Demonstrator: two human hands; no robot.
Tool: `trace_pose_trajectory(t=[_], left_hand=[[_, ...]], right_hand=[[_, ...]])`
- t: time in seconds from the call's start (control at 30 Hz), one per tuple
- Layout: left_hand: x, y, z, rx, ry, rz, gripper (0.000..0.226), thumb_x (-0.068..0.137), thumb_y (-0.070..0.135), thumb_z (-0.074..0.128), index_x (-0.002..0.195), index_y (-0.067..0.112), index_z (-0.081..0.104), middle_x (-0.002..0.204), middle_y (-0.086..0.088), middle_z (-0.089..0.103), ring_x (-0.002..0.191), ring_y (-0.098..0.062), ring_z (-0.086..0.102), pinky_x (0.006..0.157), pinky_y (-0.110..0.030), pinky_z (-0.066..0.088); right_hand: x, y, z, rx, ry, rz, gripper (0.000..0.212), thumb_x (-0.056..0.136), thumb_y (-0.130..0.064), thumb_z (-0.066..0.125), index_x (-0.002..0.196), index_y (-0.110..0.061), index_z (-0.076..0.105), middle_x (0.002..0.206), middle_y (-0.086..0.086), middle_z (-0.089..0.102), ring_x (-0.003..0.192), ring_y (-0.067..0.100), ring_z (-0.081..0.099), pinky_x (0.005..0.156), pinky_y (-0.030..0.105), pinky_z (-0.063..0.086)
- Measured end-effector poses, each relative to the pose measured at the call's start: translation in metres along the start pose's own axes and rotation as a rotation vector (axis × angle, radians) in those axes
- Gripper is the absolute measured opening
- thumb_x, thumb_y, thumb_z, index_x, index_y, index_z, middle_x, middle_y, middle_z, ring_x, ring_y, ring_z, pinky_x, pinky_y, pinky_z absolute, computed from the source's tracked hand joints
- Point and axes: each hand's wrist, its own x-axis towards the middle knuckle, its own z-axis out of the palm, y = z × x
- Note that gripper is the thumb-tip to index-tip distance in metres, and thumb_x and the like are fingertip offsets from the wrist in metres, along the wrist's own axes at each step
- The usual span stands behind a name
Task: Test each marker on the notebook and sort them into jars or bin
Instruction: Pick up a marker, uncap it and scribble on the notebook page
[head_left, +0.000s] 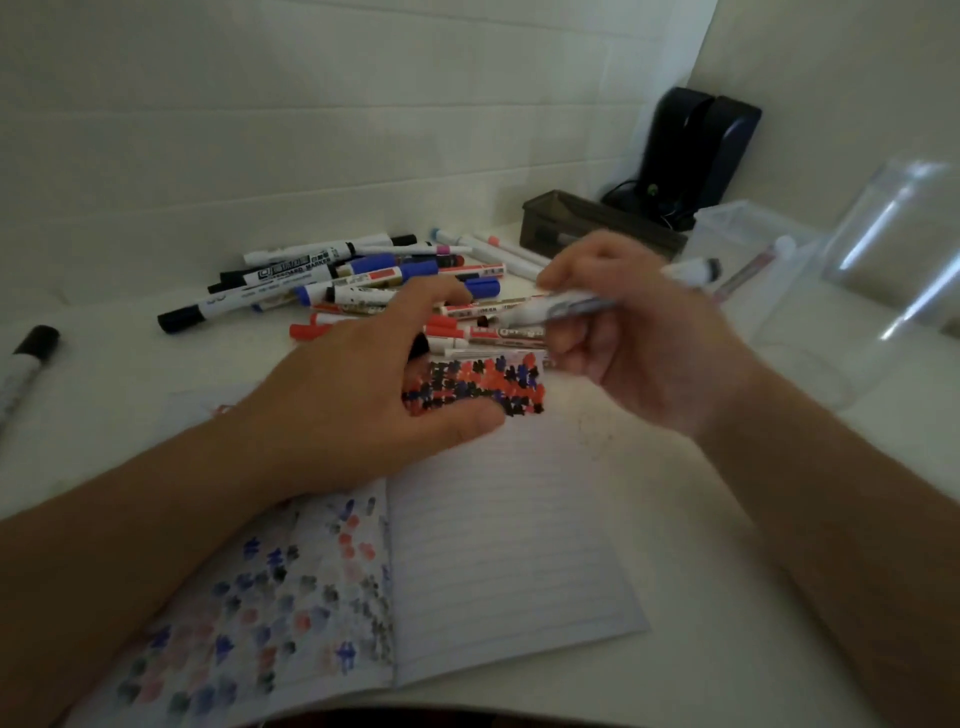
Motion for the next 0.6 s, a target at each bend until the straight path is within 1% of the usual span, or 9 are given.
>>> trace_pose_trajectory(t=[0.07, 0.1, 0.13, 0.2, 0.23, 0.3, 0.43, 0.53, 0.6], left_hand=[[0.001, -0.006, -0.001, 0.191, -0.082, 0.002, 0.074, 0.070, 0.096, 0.045, 0.135, 0.064, 0.032, 0.110, 0.029, 0.051, 0.100, 0.006, 0.049, 0.086, -0.031, 0.050], [0.001, -0.008, -0.001, 0.265, -0.131, -0.008, 0.072, 0.067, 0.098, 0.039, 0.133, 0.068, 0.034, 0.111, 0.026, 0.044, 0.103, 0.002, 0.043, 0.090, -0.034, 0.048], [0.002, -0.009, 0.000, 0.303, -0.171, -0.028, 0.071, 0.066, 0.100, 0.034, 0.130, 0.071, 0.036, 0.108, 0.024, 0.039, 0.102, -0.001, 0.039, 0.090, -0.035, 0.045], [0.003, -0.010, 0.000, 0.335, -0.212, -0.057, 0.072, 0.062, 0.102, 0.030, 0.128, 0.074, 0.037, 0.103, 0.024, 0.034, 0.099, -0.001, 0.035, 0.088, -0.034, 0.041], [0.003, -0.009, -0.001, 0.342, -0.219, -0.065, 0.073, 0.061, 0.102, 0.029, 0.128, 0.074, 0.036, 0.103, 0.025, 0.033, 0.098, 0.000, 0.034, 0.087, -0.033, 0.040], [0.003, -0.008, -0.001, 0.345, -0.229, -0.077, 0.076, 0.059, 0.103, 0.029, 0.128, 0.074, 0.036, 0.102, 0.025, 0.033, 0.097, 0.001, 0.032, 0.085, -0.032, 0.038], [0.003, -0.009, -0.002, 0.345, -0.231, -0.075, 0.076, 0.058, 0.103, 0.028, 0.129, 0.074, 0.036, 0.103, 0.025, 0.033, 0.097, 0.002, 0.031, 0.084, -0.030, 0.036], [0.003, -0.010, -0.001, 0.340, -0.230, -0.071, 0.075, 0.059, 0.103, 0.029, 0.128, 0.074, 0.037, 0.102, 0.026, 0.032, 0.097, 0.000, 0.030, 0.084, -0.030, 0.034], [0.003, -0.009, -0.002, 0.343, -0.237, -0.074, 0.075, 0.061, 0.102, 0.030, 0.129, 0.073, 0.037, 0.102, 0.027, 0.030, 0.097, -0.001, 0.030, 0.084, -0.030, 0.033]], right_hand=[[-0.003, -0.014, -0.022, 0.025, -0.013, 0.041, 0.016, 0.094, -0.021, 0.058, 0.088, -0.013, 0.070, 0.069, 0.007, 0.065, 0.061, 0.017, 0.058, 0.055, 0.025, 0.049], [-0.005, -0.015, -0.029, -0.026, -0.014, 0.062, 0.013, 0.093, -0.019, 0.061, 0.087, -0.011, 0.070, 0.070, 0.008, 0.064, 0.060, 0.017, 0.057, 0.054, 0.024, 0.049], [-0.007, -0.011, -0.033, -0.102, -0.010, 0.086, 0.011, 0.092, -0.014, 0.065, 0.083, -0.009, 0.068, 0.068, 0.008, 0.063, 0.057, 0.016, 0.054, 0.051, 0.023, 0.045], [-0.007, -0.002, -0.029, -0.239, 0.015, 0.137, 0.021, 0.094, 0.001, 0.063, 0.075, -0.005, 0.057, 0.061, 0.004, 0.060, 0.048, 0.013, 0.042, 0.043, 0.020, 0.031], [-0.006, 0.002, -0.024, -0.276, 0.022, 0.148, 0.027, 0.094, 0.009, 0.059, 0.073, -0.005, 0.050, 0.060, 0.000, 0.061, 0.046, 0.011, 0.039, 0.041, 0.019, 0.027], [-0.005, 0.007, -0.018, -0.346, 0.035, 0.160, 0.032, 0.091, 0.016, 0.056, 0.072, -0.008, 0.045, 0.062, -0.006, 0.065, 0.047, 0.010, 0.040, 0.041, 0.017, 0.030], [-0.005, 0.014, -0.015, -0.566, 0.145, 0.161, 0.036, 0.086, 0.002, 0.070, 0.062, -0.018, 0.052, 0.063, 0.008, 0.062, 0.052, 0.018, 0.047, 0.046, 0.022, 0.040], [-0.004, 0.018, -0.013, -0.552, 0.178, 0.219, 0.039, 0.086, 0.004, 0.069, 0.060, -0.017, 0.049, 0.059, 0.001, 0.064, 0.050, 0.016, 0.049, 0.046, 0.023, 0.040], [-0.004, 0.019, -0.013, -0.537, 0.184, 0.236, 0.042, 0.086, 0.004, 0.069, 0.057, -0.020, 0.049, 0.061, 0.002, 0.065, 0.051, 0.016, 0.050, 0.046, 0.024, 0.041]])
